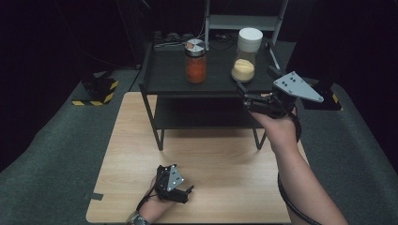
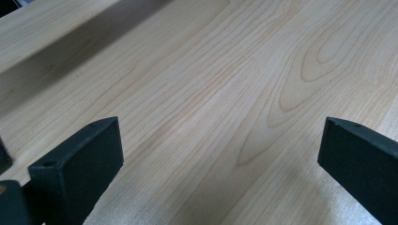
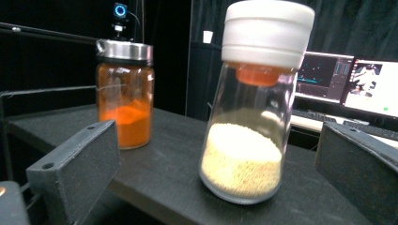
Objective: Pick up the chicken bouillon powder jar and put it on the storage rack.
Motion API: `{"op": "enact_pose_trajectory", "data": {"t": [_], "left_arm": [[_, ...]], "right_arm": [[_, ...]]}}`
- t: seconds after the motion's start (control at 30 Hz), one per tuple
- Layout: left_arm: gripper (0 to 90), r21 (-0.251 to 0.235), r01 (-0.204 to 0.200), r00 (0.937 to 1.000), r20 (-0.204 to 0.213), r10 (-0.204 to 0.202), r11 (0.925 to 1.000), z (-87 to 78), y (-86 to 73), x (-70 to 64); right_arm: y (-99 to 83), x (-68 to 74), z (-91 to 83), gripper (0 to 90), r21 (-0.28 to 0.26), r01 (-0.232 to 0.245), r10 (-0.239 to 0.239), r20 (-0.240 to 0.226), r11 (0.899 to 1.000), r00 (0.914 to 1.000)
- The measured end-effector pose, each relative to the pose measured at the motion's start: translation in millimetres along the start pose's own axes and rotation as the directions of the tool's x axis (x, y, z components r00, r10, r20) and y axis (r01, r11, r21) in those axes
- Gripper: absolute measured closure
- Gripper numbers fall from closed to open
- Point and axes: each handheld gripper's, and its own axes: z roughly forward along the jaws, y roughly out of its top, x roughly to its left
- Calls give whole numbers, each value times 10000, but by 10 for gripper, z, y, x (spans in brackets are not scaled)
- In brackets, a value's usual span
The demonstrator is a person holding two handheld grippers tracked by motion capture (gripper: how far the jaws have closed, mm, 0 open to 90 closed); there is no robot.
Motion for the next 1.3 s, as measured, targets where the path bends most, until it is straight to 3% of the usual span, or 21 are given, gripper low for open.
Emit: {"op": "enact_pose_trajectory", "data": {"t": [0.57,1.3], "left_arm": [[8,15,-54,10000,2,54,10000,-4,1,-1],[9,-20,-62,10000,-3,62,10000,-5,-5,-5]], "right_arm": [[-333,150,-238,0,367,441,-431,-265,9984,9987],[-865,244,-450,0,1323,205,-145,-466,9910,9988]]}}
